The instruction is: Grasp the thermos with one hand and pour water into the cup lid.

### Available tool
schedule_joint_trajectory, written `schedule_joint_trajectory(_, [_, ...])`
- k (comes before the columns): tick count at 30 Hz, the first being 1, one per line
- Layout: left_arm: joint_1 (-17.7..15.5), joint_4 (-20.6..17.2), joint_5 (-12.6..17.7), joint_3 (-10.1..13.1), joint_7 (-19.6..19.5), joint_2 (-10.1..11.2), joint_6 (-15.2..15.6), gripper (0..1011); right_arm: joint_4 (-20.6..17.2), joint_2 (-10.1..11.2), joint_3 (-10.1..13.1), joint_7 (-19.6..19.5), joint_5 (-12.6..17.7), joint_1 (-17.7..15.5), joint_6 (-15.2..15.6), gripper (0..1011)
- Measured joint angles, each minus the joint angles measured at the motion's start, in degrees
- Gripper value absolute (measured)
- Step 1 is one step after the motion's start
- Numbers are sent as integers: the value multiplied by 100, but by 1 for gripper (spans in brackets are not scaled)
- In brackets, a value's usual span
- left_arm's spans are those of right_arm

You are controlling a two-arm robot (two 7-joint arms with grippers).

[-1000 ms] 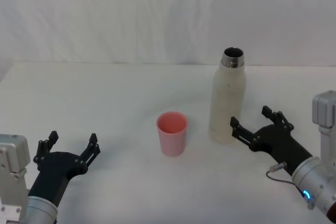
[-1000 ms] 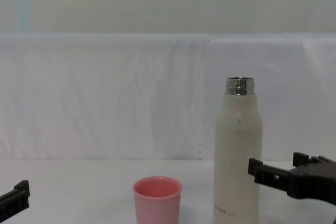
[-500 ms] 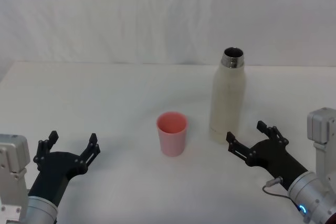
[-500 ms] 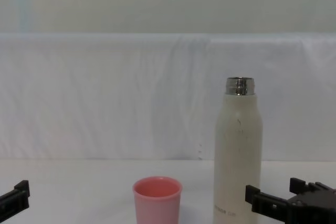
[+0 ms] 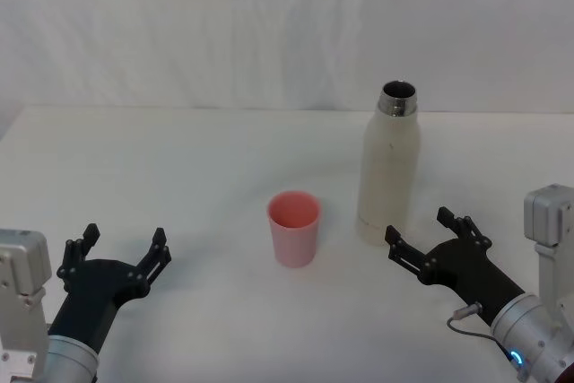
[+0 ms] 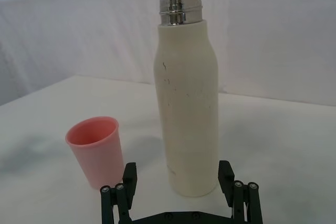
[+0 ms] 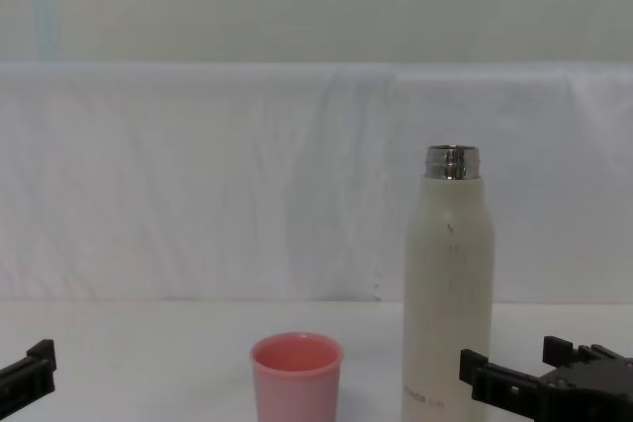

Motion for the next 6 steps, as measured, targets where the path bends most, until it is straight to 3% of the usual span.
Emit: schedule_joint_trajectory(6, [0, 0, 0, 0, 0, 0, 0, 1001, -2, -2, 3, -8, -7, 4, 8, 1001])
